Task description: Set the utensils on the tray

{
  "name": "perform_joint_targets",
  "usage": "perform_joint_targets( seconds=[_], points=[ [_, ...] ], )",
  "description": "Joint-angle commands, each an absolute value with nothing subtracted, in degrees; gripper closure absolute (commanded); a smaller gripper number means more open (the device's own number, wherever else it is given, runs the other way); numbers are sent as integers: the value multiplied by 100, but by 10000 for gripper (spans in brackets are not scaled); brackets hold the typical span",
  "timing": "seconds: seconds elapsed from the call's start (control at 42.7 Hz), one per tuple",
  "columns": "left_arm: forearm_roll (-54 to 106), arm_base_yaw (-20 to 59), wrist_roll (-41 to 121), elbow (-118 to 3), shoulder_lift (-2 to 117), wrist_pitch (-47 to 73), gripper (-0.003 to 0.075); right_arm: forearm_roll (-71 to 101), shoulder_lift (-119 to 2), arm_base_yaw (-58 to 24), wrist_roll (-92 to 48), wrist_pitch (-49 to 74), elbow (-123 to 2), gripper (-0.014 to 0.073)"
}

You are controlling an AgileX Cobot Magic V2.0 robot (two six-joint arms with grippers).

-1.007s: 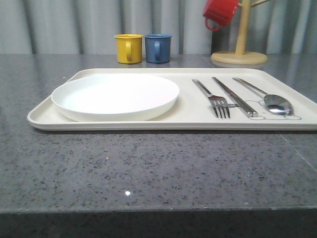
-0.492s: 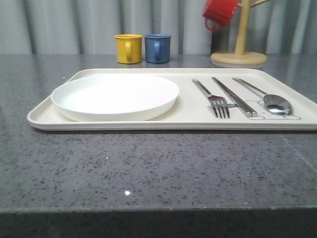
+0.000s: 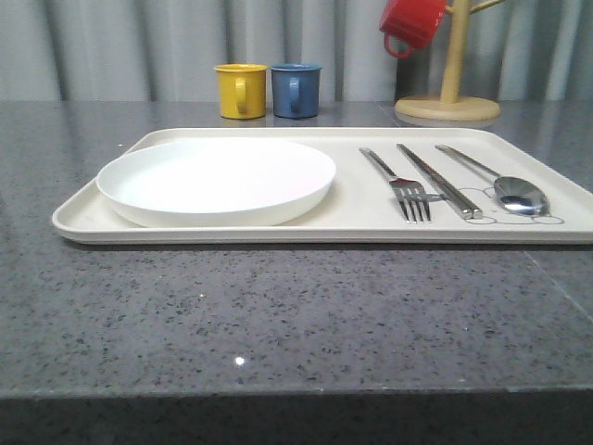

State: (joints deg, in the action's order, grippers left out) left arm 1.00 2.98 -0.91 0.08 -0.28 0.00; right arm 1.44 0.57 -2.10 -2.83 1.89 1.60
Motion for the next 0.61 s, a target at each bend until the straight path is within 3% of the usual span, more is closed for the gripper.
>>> perform_joint_targets(
  seconds=[0.0,0.187,0.585],
  points=[
    [154,276,-132,83,-144,-481,741,99,144,-190,-243,-311,150,662],
    [154,276,-132,83,-144,-481,741,128,144,-190,493,-275,150,662],
    [154,276,-132,83,-144,-481,741,-41,144,-190,485,-405,150,662]
  ],
)
